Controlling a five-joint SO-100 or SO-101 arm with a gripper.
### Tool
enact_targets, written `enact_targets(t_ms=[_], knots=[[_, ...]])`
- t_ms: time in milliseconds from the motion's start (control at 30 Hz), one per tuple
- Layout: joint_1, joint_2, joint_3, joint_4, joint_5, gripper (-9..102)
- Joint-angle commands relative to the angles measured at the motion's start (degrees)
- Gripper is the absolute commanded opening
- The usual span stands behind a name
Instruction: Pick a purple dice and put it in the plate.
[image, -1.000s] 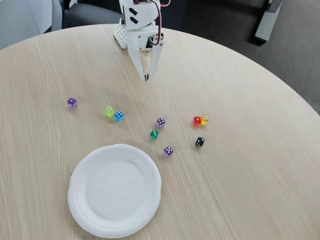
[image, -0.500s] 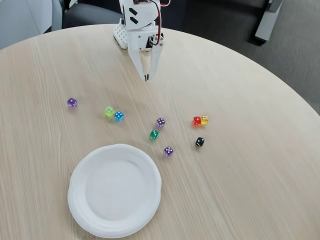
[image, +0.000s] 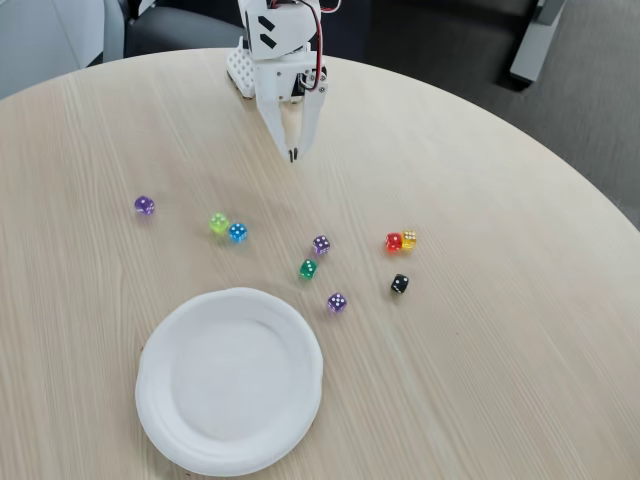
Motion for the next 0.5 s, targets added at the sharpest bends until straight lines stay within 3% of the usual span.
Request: enact_targets(t_ms=[0, 267, 467], knots=[[0.2, -4.3, -3.3, -2.6, 2.2, 0], [0.2, -26.8, -14.8, -16.4, 7.8, 0], [0.2, -38.8, -23.8, -17.9, 11.2, 0]])
